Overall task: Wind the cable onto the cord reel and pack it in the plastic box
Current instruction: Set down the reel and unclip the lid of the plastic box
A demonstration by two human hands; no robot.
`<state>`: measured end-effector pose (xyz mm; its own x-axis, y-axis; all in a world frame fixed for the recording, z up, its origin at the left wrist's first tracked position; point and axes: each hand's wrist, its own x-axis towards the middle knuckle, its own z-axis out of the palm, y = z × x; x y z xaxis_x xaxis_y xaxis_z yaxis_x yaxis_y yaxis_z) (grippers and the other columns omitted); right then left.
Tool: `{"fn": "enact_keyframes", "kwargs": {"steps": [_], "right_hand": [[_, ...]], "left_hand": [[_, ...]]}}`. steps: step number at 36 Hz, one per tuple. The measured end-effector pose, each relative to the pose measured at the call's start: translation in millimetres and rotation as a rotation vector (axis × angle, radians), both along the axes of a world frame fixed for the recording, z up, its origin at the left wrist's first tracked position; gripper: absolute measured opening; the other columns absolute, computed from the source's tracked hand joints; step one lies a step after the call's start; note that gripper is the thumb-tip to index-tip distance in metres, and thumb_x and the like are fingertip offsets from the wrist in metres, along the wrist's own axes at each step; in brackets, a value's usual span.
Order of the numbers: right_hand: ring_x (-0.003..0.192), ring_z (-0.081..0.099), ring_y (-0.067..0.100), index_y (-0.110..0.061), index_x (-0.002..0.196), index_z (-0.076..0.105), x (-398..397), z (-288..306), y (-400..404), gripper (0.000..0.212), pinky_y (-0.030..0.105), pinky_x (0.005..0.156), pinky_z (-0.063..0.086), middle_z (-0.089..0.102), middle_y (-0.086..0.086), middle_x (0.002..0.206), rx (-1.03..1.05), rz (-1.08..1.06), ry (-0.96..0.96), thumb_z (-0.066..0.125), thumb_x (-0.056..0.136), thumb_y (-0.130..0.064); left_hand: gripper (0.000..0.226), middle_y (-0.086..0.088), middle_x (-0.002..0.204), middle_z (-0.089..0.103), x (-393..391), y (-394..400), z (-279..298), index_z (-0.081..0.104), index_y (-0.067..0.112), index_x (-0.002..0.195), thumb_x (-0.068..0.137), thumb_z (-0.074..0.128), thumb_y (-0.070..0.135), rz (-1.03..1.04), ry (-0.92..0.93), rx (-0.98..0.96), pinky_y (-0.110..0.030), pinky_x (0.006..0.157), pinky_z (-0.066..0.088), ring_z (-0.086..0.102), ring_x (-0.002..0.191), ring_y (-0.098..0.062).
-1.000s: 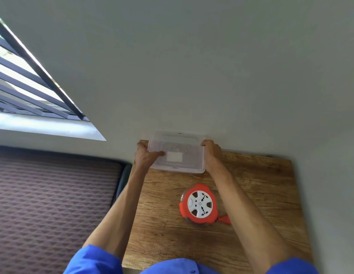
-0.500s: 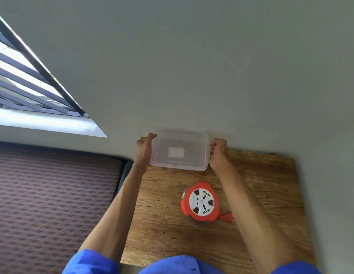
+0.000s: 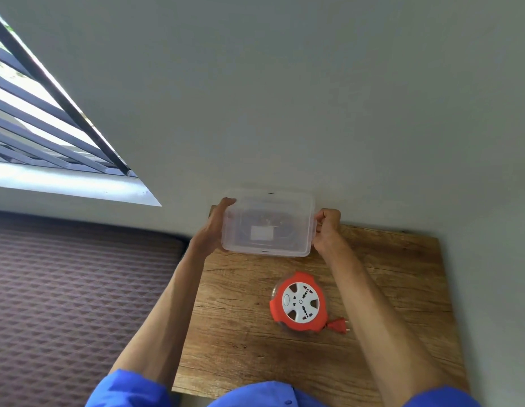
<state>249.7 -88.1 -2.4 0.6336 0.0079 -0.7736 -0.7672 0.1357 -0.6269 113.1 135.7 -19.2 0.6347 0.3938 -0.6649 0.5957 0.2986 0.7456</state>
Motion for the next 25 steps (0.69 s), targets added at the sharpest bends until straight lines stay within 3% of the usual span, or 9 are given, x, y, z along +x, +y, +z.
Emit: {"fn": "enact_keyframes", "kwargs": {"steps": [3,7,10,13,16,21,23,25], "right_hand": [[0.059,0.045,0.024,-0.021,0.056,0.031,-1,0,1,0.033,0.029,0.058,0.038,0.045,0.005,0.065,0.058,0.017,0.02,0.049,0.083,-0.012],[0.069,0.058,0.025,-0.013,0.07,0.056,-4,-4,-3,0.019,0.033,0.065,0.049,0.062,0.008,0.068,0.038,0.182,0.019,0.055,0.089,-0.014],[0.082,0.065,0.028,-0.009,0.1,0.067,-7,-12,-6,0.011,0.035,0.068,0.054,0.069,0.012,0.093,-0.1,0.294,-0.043,0.063,0.093,-0.016],[0.092,0.067,0.027,-0.014,0.121,0.066,-12,-16,-11,0.027,0.037,0.071,0.058,0.07,0.011,0.109,-0.187,0.34,-0.129,0.07,0.095,-0.021],[0.096,0.069,0.023,-0.018,0.125,0.069,-17,-16,-16,0.032,0.033,0.072,0.054,0.073,0.006,0.115,-0.266,0.377,-0.254,0.074,0.094,-0.024],[0.1,0.074,0.021,-0.015,0.122,0.076,-27,-7,-30,0.031,0.041,0.092,0.061,0.078,0.002,0.113,-0.393,0.485,-0.455,0.079,0.092,-0.024],[0.089,0.074,0.018,-0.016,0.118,0.077,-36,-1,-36,0.028,0.037,0.085,0.062,0.079,0.003,0.104,-0.439,0.53,-0.53,0.081,0.092,-0.024],[0.075,0.074,0.012,-0.02,0.112,0.078,-47,3,-43,0.022,0.027,0.071,0.058,0.079,0.0,0.093,-0.469,0.556,-0.598,0.082,0.091,-0.024]], "left_hand": [[0.084,-0.021,0.133,0.067,2,0,-1,0.062,0.014,0.14,0.088,0.049,0.078,-0.024,0.07,0.029,-0.052,0.085,0.052,0.065,0.122,-0.046],[0.05,-0.015,0.113,0.063,-3,-2,1,0.066,0.019,0.111,0.095,0.052,0.064,-0.015,-0.001,0.002,-0.045,0.079,0.046,0.061,0.097,-0.034],[0.025,-0.007,0.12,0.062,-12,-6,-4,0.06,0.022,0.122,0.102,0.06,0.038,0.053,-0.059,0.019,-0.04,0.067,0.058,0.064,0.1,-0.026],[0.028,0.001,0.12,0.064,-23,-13,-11,0.055,0.03,0.125,0.105,0.063,0.012,0.123,-0.092,0.062,-0.036,0.055,0.065,0.067,0.104,-0.021],[0.033,0.0,0.124,0.072,-35,-19,-18,0.06,0.031,0.131,0.106,0.067,0.01,0.185,-0.138,0.08,-0.042,0.072,0.067,0.073,0.109,-0.023],[0.05,-0.006,0.132,0.075,-52,-27,-21,0.065,0.022,0.152,0.104,0.076,0.016,0.204,-0.137,0.295,-0.052,0.112,0.057,0.071,0.123,-0.027],[0.05,-0.001,0.127,0.072,-61,-30,-22,0.066,0.027,0.154,0.105,0.074,0.024,0.21,-0.103,0.397,-0.049,0.115,0.054,0.067,0.123,-0.021],[0.045,0.002,0.13,0.071,-70,-32,-22,0.067,0.033,0.152,0.108,0.067,0.04,0.202,-0.082,0.376,-0.045,0.111,0.053,0.065,0.121,-0.018]]}}
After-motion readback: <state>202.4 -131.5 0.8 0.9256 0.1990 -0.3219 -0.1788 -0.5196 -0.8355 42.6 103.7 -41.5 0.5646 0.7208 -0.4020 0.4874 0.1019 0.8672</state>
